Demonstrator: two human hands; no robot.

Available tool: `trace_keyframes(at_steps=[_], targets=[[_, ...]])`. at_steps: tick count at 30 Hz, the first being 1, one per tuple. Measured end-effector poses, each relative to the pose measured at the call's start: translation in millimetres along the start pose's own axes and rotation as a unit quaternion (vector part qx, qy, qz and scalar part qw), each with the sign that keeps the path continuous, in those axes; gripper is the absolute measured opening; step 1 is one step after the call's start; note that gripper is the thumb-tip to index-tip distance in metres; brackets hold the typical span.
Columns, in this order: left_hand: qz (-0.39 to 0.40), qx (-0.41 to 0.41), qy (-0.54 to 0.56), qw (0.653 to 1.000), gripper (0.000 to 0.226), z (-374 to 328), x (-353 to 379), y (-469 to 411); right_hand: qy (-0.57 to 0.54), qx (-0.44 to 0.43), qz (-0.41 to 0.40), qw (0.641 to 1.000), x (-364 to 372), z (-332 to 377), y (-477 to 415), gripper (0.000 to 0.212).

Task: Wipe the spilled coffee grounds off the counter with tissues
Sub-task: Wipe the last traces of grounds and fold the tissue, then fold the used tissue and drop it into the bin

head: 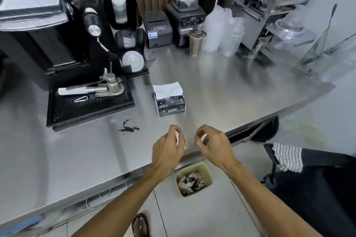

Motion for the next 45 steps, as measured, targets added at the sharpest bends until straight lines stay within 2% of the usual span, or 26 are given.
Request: trace_keyframes(at_steps=[3, 5, 8, 12, 17, 21, 24, 29, 34, 37, 39, 41, 45], targets=[[-0.025, -0.042, 0.034, 0.998, 0.02, 24.7, -21.7, -32.5, 0.005, -0.004, -0.016, 1.0, 10.4, 20.6, -35.7, 0.008], [-0.017, -0.081, 0.047, 0.995, 0.044, 43.6, -27.0, -58.7, 0.013, -0.007, -0.024, 1.0, 19.0, 32.5, -61.8, 0.008], [0.029, -0.116, 0.064, 0.991, 0.085, 67.9, -26.4, -99.4, 0.019, 0.004, -0.024, 1.0, 31.3, 47.2, -102.6, 0.009], [0.121, -0.153, 0.085, 0.977, 0.108, 86.8, -25.2, -140.7, 0.039, 0.059, -0.011, 0.997, 42.1, 59.8, -153.8, 0.018], [0.211, -0.148, 0.064, 0.964, 0.114, 102.1, -11.9, -159.1, 0.114, 0.109, 0.027, 0.987, 55.4, 76.8, -189.8, 0.039], [0.215, -0.122, 0.075, 0.966, 0.094, 106.1, -6.3, -159.4, 0.206, 0.117, 0.034, 0.971, 76.3, 91.7, -207.1, 0.053], [0.204, -0.154, 0.111, 0.96, 0.091, 108.5, -9.1, -155.9, 0.25, 0.138, 0.057, 0.957, 86.8, 99.5, -216.8, 0.051], [0.176, -0.138, 0.131, 0.966, 0.108, 107.8, -9.3, -152.0, 0.315, 0.161, 0.085, 0.932, 92.5, 107.5, -223.6, 0.044], [0.184, -0.153, 0.119, 0.964, 0.111, 108.2, -11.1, -149.3, 0.309, 0.181, 0.085, 0.93, 93.4, 110.9, -227.2, 0.023], [0.189, -0.141, 0.091, 0.967, 0.096, 110.6, -12.2, -150.0, 0.22, 0.214, 0.007, 0.952, 91.6, 106.1, -226.9, 0.012], [0.187, -0.13, 0.073, 0.971, 0.09, 110.9, -15.4, -151.0, 0.117, 0.221, -0.1, 0.963, 89.0, 102.0, -223.1, 0.021], [0.183, -0.126, 0.069, 0.973, 0.089, 110.1, -18.8, -151.0, 0.03, 0.194, -0.192, 0.962, 84.3, 101.2, -215.3, 0.022], [0.194, -0.121, 0.07, 0.971, 0.093, 112.6, -15.5, -151.0, -0.048, 0.143, -0.294, 0.944, 69.4, 109.1, -202.5, 0.022]])
Point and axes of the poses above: each hand's wrist, its own y-axis away from the middle knuckle, its own x-axis out of the palm, z = x × y, the point moved 2 cm from there along -y, towards the middle knuckle, and after that the axes turned 7 degrees about -y, right-handed, at the moved point
